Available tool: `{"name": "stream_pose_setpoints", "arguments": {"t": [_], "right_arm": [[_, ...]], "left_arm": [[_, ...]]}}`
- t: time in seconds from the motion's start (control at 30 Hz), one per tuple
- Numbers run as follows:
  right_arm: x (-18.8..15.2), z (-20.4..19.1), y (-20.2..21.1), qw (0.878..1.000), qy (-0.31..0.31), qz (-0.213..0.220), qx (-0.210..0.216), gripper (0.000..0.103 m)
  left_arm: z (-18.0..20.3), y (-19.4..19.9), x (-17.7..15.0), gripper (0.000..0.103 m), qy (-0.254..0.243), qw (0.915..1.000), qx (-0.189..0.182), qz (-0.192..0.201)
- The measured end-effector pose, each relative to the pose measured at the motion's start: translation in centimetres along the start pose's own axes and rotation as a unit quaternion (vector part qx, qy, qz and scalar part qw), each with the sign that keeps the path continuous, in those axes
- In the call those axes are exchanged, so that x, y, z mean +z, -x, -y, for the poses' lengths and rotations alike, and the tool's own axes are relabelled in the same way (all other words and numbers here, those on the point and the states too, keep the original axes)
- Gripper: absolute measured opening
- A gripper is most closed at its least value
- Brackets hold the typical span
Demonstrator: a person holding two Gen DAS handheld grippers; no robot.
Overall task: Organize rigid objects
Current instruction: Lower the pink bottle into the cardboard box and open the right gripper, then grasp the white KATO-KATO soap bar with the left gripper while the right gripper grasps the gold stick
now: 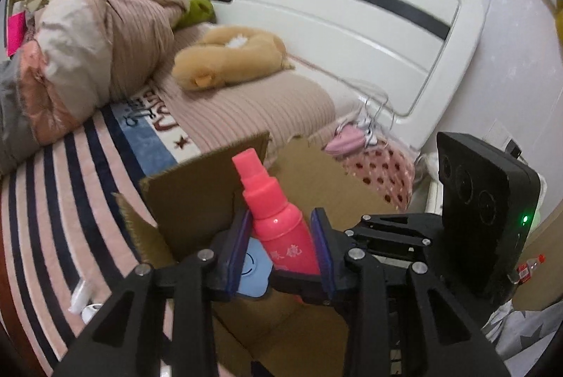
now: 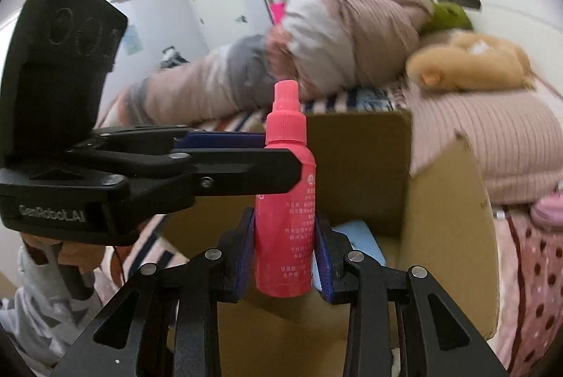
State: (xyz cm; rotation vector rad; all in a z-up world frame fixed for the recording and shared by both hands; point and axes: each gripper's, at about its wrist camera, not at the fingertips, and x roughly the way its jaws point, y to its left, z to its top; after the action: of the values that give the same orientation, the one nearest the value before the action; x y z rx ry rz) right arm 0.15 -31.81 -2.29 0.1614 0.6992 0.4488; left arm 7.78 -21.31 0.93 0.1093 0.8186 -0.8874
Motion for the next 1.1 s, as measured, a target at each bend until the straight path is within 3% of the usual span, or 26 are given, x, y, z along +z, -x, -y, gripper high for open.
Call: {"name": "stream_pose_setpoints", "arguments": {"t": [0.17,0.27,0.33,0.43,0.57,0.63,0.7,0.8,0.87,1.1], "right_arm": [[-0.8,1.0,-0.8,1.0,0.007,-0.02,-0.02,0.027],[-0.7,1.4,-1.1,0.999,0.001,-0.024,-0.036,0.03],[-0.5,1.2,-0.9,0.999,-0.001,-0.022,-0.035,0.044],[-0.4,0.4,-0.5,0.999,0.01,-0.016,-0.035,0.056],[0.1,-1.5,-0.1,0.999,0.032,-0.011,-0.033,0.057],[0.5,-2.9,0.3,0.999,0.045,-0.001,-0.027,0.057],[0.9,-4.2,0.5,0.998,0.056,0.009,-0.026,0.057],[1.3,-6.9,1.2,0.996,0.073,0.035,-0.026,0.057],[1.6,-9.2,1.2,0.995,0.086,0.045,-0.005,0.057],[1.1,-16.7,-2.9,0.989,0.138,0.006,0.05,0.057]], "left_arm": [[0.0,-2.3,-0.4,0.033,-0.008,0.9996,0.004,-0.025],[0.0,-2.6,-0.4,0.042,-0.007,0.9994,0.008,-0.031],[0.0,-2.0,-0.4,0.051,-0.008,0.9996,0.011,-0.026],[-0.3,-0.2,-0.5,0.058,-0.003,0.9997,0.025,-0.009],[-1.1,3.6,-0.9,0.069,0.004,0.9989,0.04,0.022],[-2.0,5.8,-1.5,0.07,0.007,0.9972,0.066,0.033],[-3.2,8.0,-2.6,0.07,0.016,0.9938,0.103,0.039],[-5.3,10.7,-4.3,0.07,0.03,0.99,0.129,0.047],[-7.2,12.4,-5.8,0.07,0.045,0.9874,0.143,0.05],[-13.8,15.6,-13.2,0.07,0.109,0.9736,0.194,0.051]]}}
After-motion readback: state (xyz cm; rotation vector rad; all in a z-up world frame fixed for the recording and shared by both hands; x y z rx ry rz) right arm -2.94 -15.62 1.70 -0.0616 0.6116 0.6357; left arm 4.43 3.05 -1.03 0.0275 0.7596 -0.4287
